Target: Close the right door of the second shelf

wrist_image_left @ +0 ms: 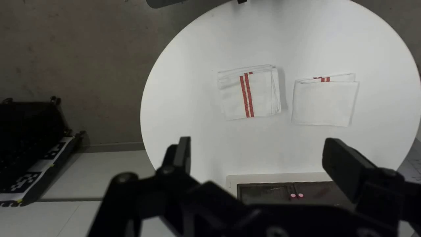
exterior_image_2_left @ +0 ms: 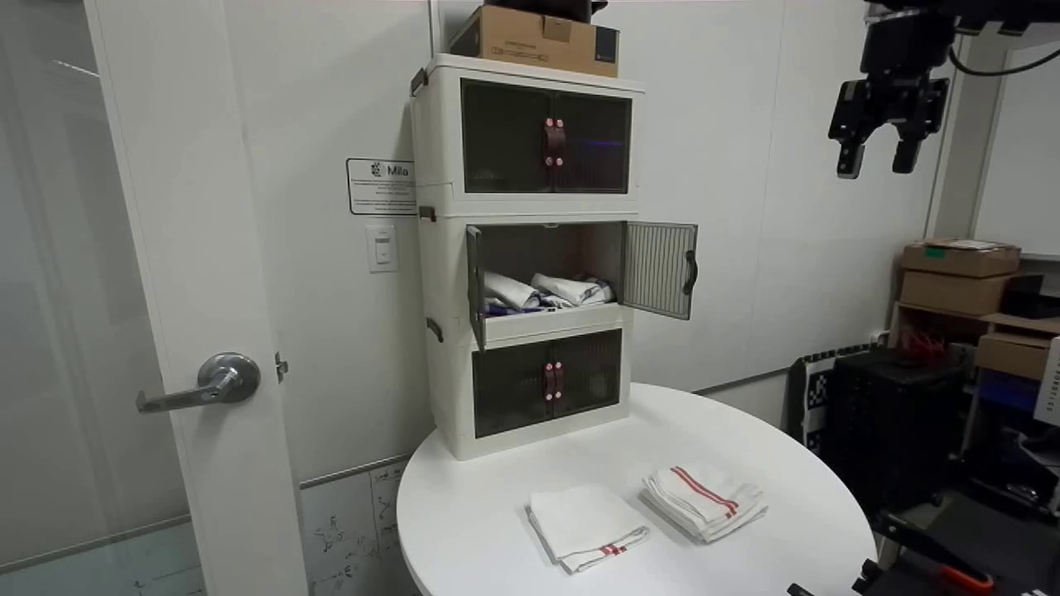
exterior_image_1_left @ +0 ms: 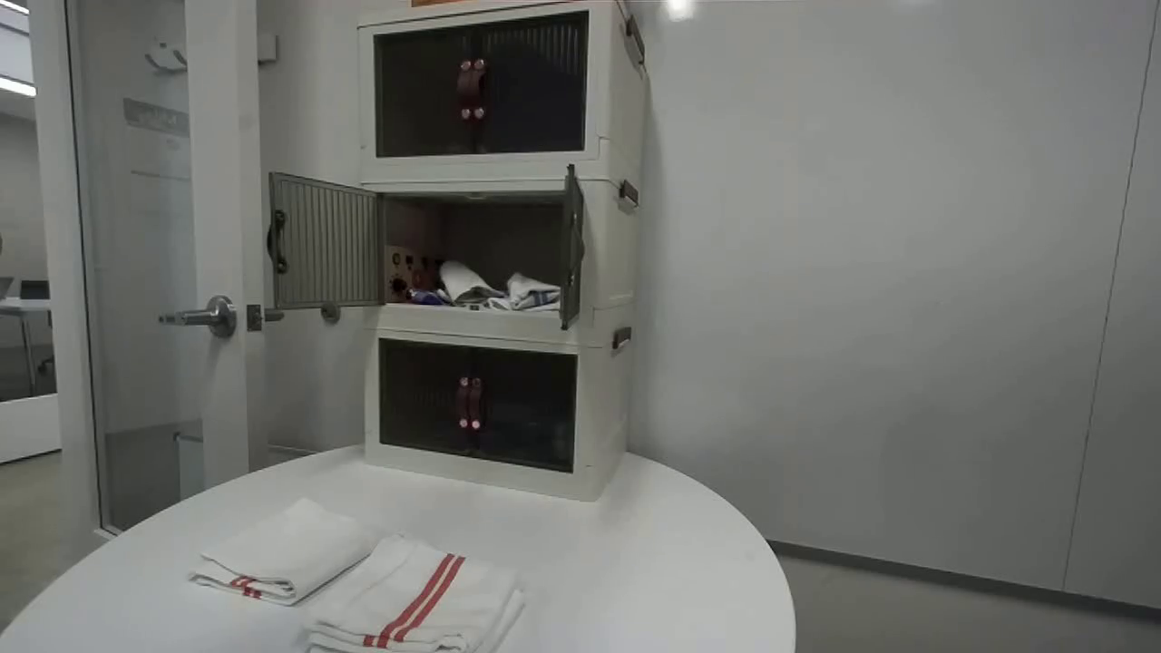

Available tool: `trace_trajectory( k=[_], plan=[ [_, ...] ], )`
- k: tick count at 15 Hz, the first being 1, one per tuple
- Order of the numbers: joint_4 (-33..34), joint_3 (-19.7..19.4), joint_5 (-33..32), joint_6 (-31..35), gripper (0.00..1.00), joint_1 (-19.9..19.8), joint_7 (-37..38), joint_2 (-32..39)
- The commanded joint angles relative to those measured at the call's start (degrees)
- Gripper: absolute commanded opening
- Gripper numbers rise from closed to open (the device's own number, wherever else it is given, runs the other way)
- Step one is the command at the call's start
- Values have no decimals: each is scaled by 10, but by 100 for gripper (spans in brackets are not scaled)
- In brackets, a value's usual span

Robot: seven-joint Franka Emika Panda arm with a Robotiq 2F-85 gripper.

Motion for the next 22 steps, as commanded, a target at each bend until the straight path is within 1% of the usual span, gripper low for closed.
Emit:
trace_trajectory(
  k=[1, 3, 6, 11, 13, 16, 22],
  plan=[
    [2, -6, -6, -3, 100, 10, 6, 0],
    [2, -6, -6, -3, 100, 10, 6, 0],
    [12, 16, -14, 41, 100, 27, 9, 30],
    [71, 46, -34, 144, 100, 63, -11, 139],
    [101, 54, -46, 172, 100, 64, -7, 191],
    [145, 44, -52, 189, 100, 61, -14, 256],
    [239, -2, -40, 197, 100, 53, -54, 376]
  ],
)
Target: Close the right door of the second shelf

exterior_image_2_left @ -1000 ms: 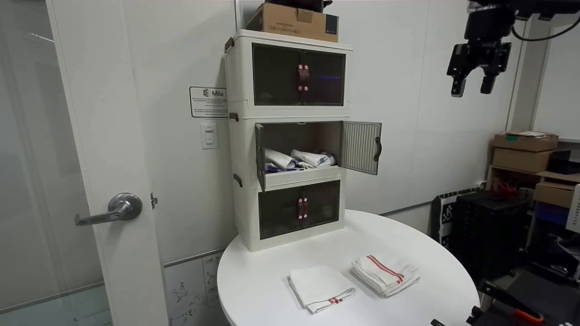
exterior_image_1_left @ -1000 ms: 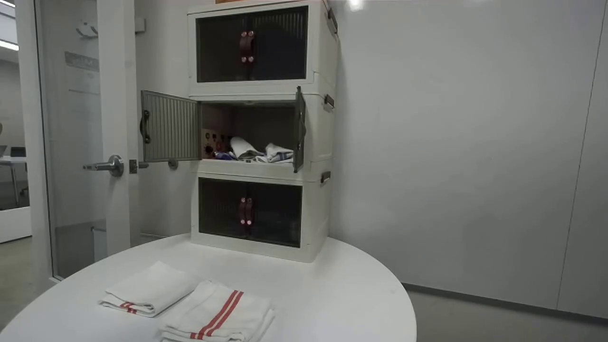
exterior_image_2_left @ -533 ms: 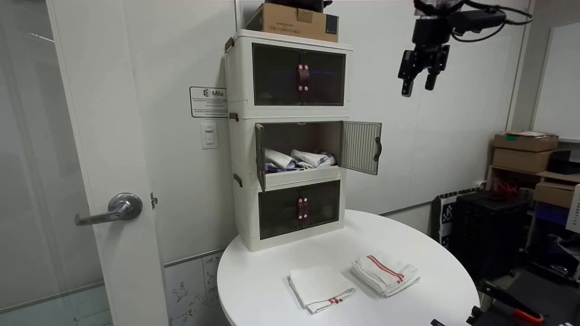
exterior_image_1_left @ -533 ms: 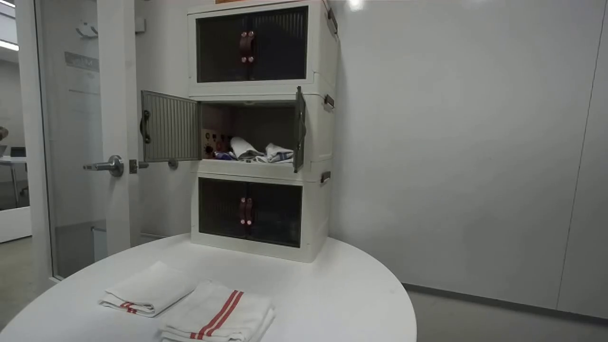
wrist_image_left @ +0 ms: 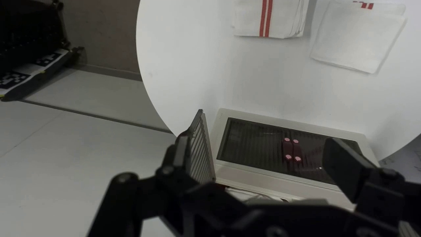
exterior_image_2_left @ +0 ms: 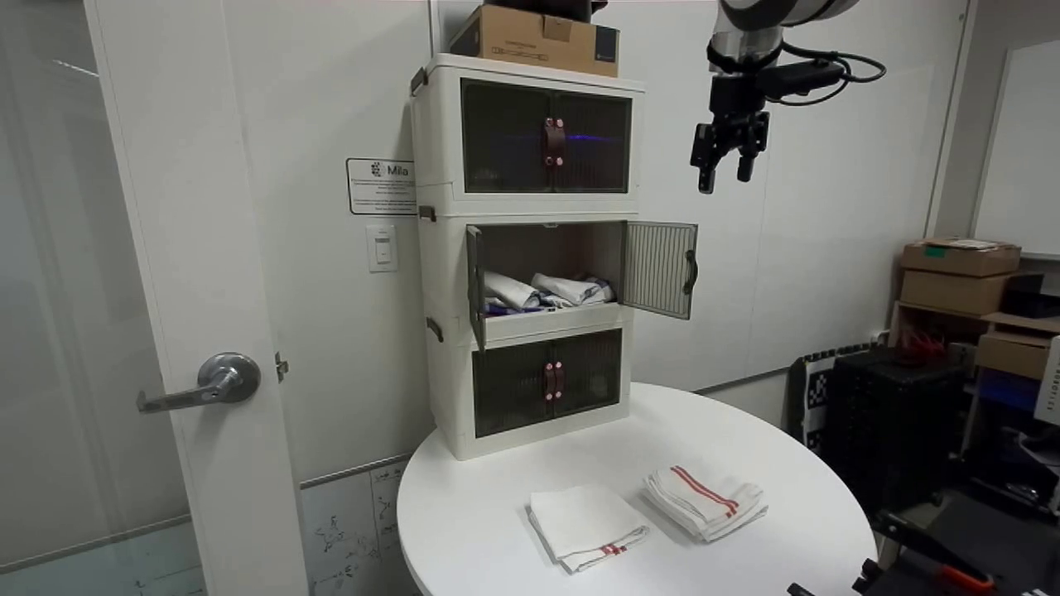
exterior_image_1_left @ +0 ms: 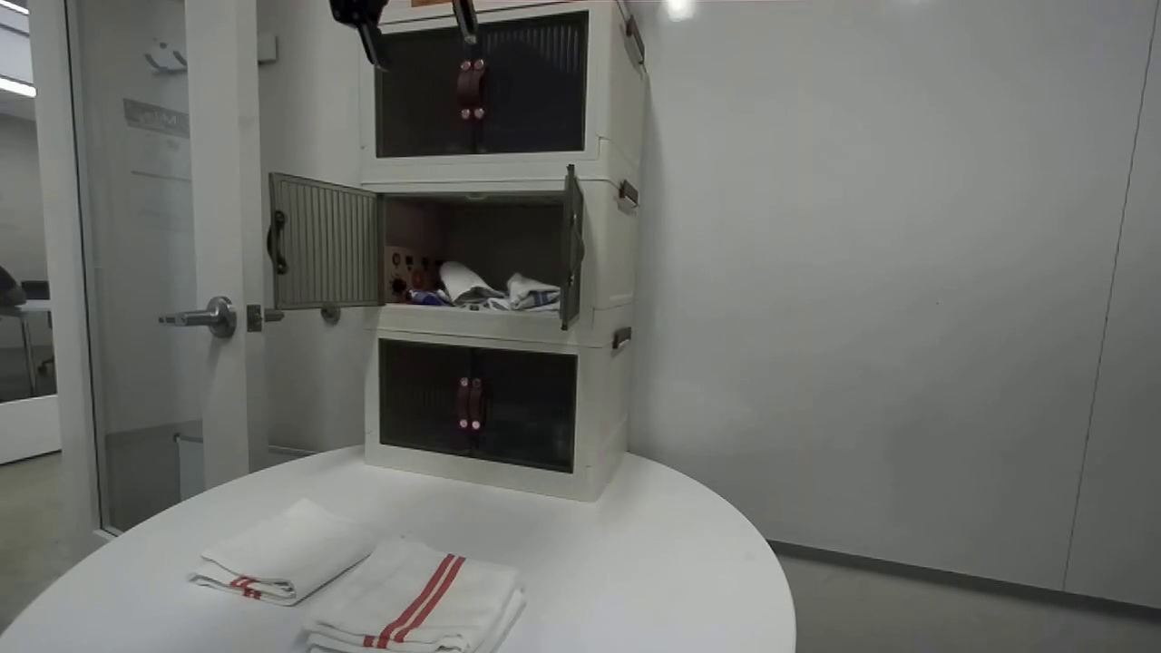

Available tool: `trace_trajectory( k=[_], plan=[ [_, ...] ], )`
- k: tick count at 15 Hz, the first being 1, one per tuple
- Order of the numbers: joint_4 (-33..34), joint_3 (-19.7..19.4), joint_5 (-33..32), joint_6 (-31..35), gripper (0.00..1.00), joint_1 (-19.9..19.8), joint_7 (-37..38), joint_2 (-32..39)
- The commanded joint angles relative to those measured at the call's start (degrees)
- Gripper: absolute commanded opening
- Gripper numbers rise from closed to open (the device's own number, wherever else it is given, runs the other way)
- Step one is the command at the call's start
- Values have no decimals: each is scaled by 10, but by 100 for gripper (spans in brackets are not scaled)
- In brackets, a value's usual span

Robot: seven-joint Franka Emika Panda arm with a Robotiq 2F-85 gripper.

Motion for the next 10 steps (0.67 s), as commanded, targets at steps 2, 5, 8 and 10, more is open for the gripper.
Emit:
trace_trajectory(
  k=[2, 5, 8, 10],
  plan=[
    [67, -42, 7, 29, 100, -10, -52, 93],
    [92, -68, 27, 49, 100, -19, -86, 136],
    [73, -64, 14, 48, 100, -23, -71, 126],
    [79, -64, 15, 48, 100, -23, -72, 132]
  ],
)
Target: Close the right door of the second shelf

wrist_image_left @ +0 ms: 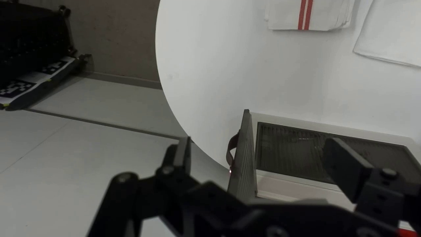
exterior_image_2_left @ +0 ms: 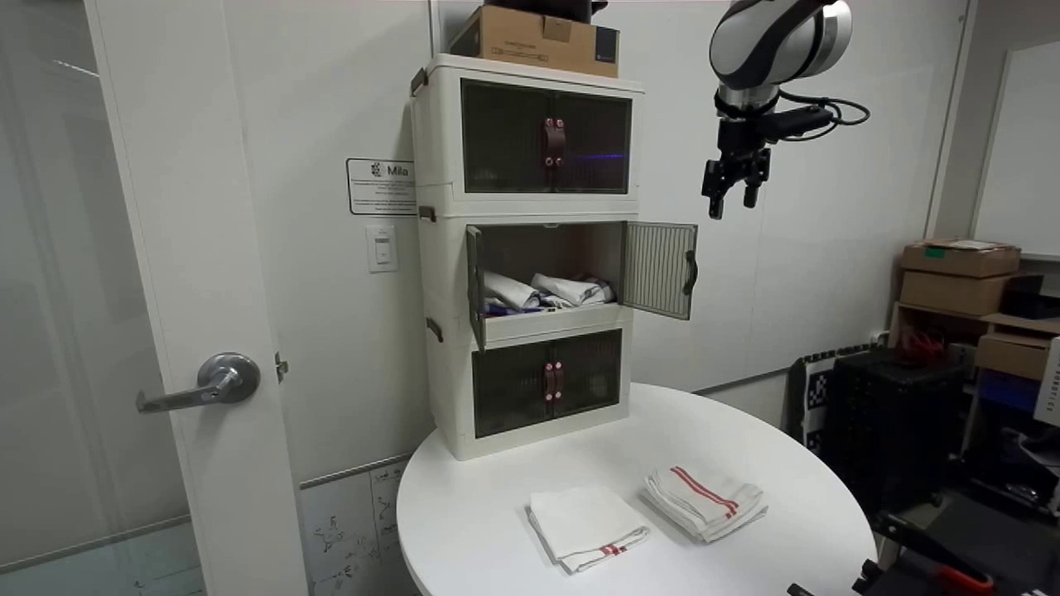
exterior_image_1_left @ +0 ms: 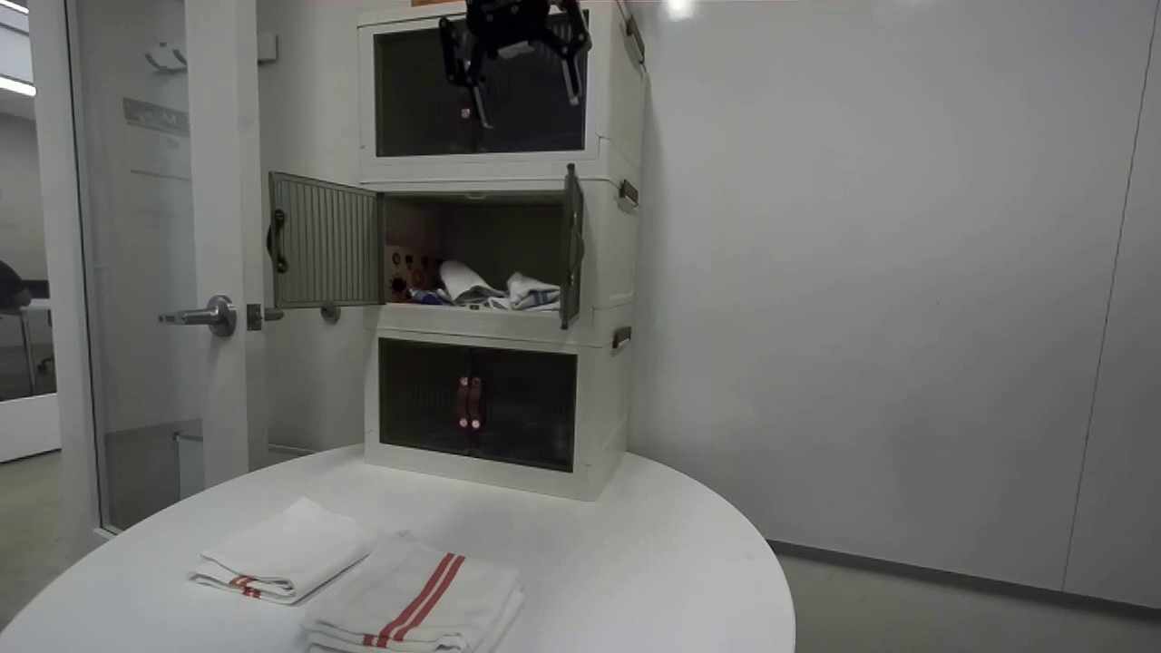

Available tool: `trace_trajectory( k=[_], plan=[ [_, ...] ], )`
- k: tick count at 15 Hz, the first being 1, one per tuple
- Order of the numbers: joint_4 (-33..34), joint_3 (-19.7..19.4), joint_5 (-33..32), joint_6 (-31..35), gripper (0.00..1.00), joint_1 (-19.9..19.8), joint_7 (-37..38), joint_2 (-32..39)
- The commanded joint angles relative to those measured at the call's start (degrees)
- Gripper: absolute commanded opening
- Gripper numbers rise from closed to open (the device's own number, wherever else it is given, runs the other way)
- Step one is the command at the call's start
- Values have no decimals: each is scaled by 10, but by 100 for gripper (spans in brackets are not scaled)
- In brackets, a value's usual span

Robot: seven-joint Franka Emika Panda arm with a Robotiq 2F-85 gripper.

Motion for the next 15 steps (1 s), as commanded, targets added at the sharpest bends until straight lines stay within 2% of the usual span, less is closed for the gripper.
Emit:
trace_trajectory(
  k=[1, 8, 15],
  plan=[
    [3, 3, 1, -1, 100, -2, -1, 0],
    [26, 9, 0, 67, 100, 2, -22, 40],
    [94, 10, 33, 102, 100, -3, -46, 133]
  ],
)
